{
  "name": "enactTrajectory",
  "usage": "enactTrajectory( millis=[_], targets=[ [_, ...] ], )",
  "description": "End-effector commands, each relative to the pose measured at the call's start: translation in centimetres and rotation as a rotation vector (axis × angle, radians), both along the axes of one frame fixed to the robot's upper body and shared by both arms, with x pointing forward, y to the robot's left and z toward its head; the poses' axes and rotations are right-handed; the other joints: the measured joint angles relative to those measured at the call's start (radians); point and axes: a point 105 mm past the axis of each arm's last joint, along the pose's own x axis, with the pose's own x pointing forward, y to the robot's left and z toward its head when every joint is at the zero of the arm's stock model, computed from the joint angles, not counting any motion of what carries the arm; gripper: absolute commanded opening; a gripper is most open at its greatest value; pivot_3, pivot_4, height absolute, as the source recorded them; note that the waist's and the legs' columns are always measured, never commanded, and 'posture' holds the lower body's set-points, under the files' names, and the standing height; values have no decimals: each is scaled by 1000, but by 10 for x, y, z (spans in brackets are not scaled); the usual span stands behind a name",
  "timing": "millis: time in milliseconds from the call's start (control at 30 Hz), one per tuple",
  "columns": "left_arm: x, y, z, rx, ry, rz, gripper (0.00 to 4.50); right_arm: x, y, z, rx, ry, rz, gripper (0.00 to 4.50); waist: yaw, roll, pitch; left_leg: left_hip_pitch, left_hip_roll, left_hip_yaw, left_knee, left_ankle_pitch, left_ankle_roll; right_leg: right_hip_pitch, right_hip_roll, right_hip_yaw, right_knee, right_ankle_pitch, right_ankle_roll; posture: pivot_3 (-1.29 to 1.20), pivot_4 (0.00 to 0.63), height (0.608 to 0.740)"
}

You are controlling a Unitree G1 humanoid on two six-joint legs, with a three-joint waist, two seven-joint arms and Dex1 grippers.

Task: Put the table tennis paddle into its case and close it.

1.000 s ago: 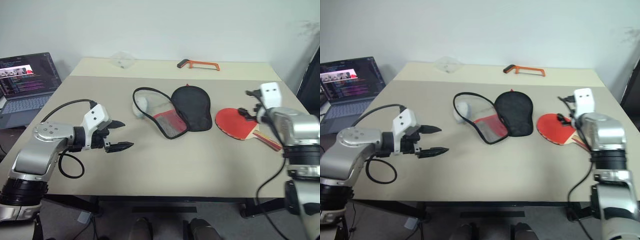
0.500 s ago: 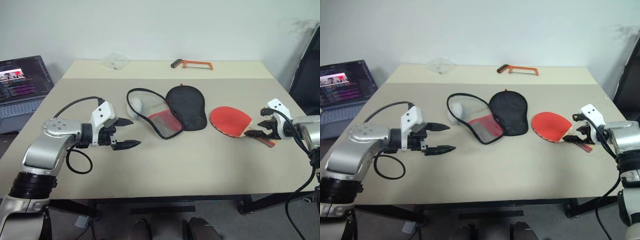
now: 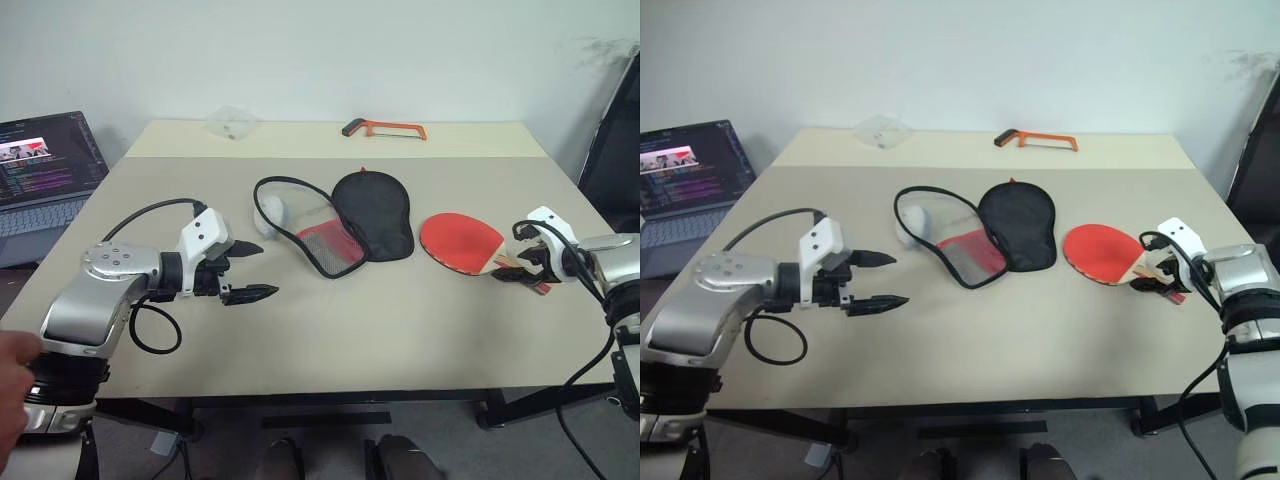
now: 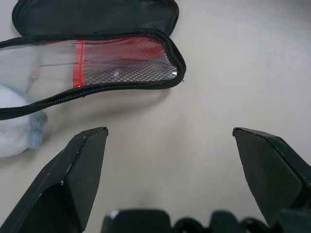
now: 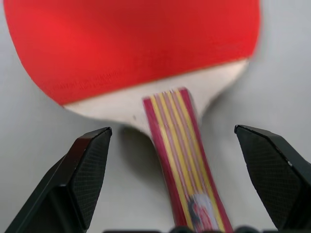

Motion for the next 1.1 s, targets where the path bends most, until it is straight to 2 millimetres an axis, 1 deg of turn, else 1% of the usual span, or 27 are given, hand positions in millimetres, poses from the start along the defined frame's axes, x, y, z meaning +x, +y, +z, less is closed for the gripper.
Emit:
enactTrajectory(
  millis=[33, 67, 167, 300, 333, 367, 433, 467, 567, 633, 700, 767, 800, 833, 867, 900, 967, 1033, 1100],
  targets=[
    [-2, -3, 12, 13, -51, -10, 4500, 10, 3, 13, 9, -72, 6, 4461, 0, 0, 0, 0, 0, 0, 0, 0, 0, 0, 0, 0, 0, 0, 0, 0, 150, 740],
    [-2, -3, 12, 13, -51, -11, 4500, 11, 4, 12, 11, -74, 5, 4461, -2, 0, 0, 0, 0, 0, 0, 0, 0, 0, 0, 0, 0, 0, 0, 0, 150, 740],
    [-2, -3, 13, 15, -53, -10, 4500, 15, 5, 12, 19, -90, -13, 3895, -5, 0, 0, 1, 0, 0, 1, 0, 0, 1, 0, 0, 0, 0, 1, 0, 150, 740],
    [-4, -3, 13, 15, -53, -9, 4500, 17, 4, 16, 20, -107, -24, 2669, -5, 0, 0, 1, 0, 0, 6, 0, 0, 3, 0, 1, 2, 2, 3, 0, 150, 740],
    [-4, -3, 13, 16, -53, -7, 4500, 18, 4, 20, 24, -117, -31, 2312, -5, 0, 0, 1, 0, -1, 7, 0, 1, 4, 0, 1, 1, 2, 4, 0, 150, 740],
    [-4, -3, 13, 16, -53, -5, 4500, 20, 4, 28, 37, -139, -46, 2002, -4, 1, 0, 1, 0, -1, 8, 0, 1, 4, 0, 1, 1, 2, 4, 0, 150, 740],
    [-4, -3, 12, 14, -55, -2, 4500, 26, -1, 48, 60, -204, -107, 1324, -4, 2, 1, 1, 0, 0, 10, 0, 1, 5, 0, 1, 1, 3, 6, 0, 150, 740],
    [-4, -3, 12, 13, -56, -1, 4500, 28, -3, 58, 73, -235, -138, 1067, -3, 3, 2, 1, -1, 0, 10, 0, 1, 5, 0, 2, 1, 3, 6, 0, 150, 740],
    [-5, -3, 10, 12, -55, 0, 4500, 31, -1, 83, 146, -289, -197, 1047, -3, 5, 3, 1, -1, 0, 10, 0, 1, 4, -1, 2, 1, 3, 5, 0, 150, 740],
    [-5, -3, 9, 12, -53, 0, 4500, 31, 2, 91, 166, -305, -213, 1047, -3, 5, 3, 1, 0, 0, 8, 0, 1, 4, 0, 1, 1, 3, 4, 0, 150, 740],
    [-4, -4, 8, 9, -51, 1, 4500, 35, 14, 105, 183, -343, -223, 1047, -2, 5, 3, 1, 0, -1, 6, 0, 1, 3, 0, 1, 1, 2, 3, 0, 150, 740],
    [-3, -5, 7, 5, -46, -2, 4500, 44, 44, 120, 264, -392, -238, 1047, -3, 5, 3, -1, 0, 0, 5, 0, 1, 1, 0, 1, 2, 2, 3, 0, 150, 740],
    [-3, -6, 7, 4, -45, -3, 4500, 48, 60, 124, 307, -406, -247, 1047, -11, 5, 3, -1, 0, 0, 5, 0, 1, 0, 0, 1, 2, 2, 2, 0, 150, 740],
    [-3, -7, 6, 3, -44, -4, 4500, 50, 70, 126, 334, -413, -257, 1047, -11, 5, 3, -1, 0, 0, 4, 0, 1, -1, 1, 2, 3, 2, 2, 0, 150, 740],
    [-2, -8, 5, 1, -43, -5, 4500, 58, 103, 126, 390, -433, -266, 1047, -5, 5, 3, -1, 0, -1, 4, 0, 1, -1, 1, 2, 3, 2, 2, 0, 150, 740],
    [-1, -9, 5, -1, -43, -5, 4500, 61, 130, 125, 432, -442, -271, 1047, 0, 6, 4, -1, 0, -2, 4, 0, 1, -1, 1, 1, 4, 2, 2, 0, 150, 740],
    [-1, -11, 3, -8, -41, -7, 4500, 62, 170, 119, 503, -427, -291, 1046, -10, 6, 4, -1, 0, -1, 4, 0, 1, -1, 1, 1, 5, 2, 2, 0, 150, 740],
    [-2, -13, 1, -9, -39, -8, 4500, 63, 184, 111, 525, -412, -329, 1046, -13, 6, 4, -1, 1, -1, 5, 0, 1, -2, 2, 2, 8, 2, 2, 0, 150, 740],
    [-3, -14, -1, -7, -34, -8, 4500, 63, 194, 103, 551, -378, -358, 1046, 3, 5, 4, -1, 1, -2, 5, 0, 1, -3, 2, 0, 11, 1, 0, 0, 150, 740]
  ],
)
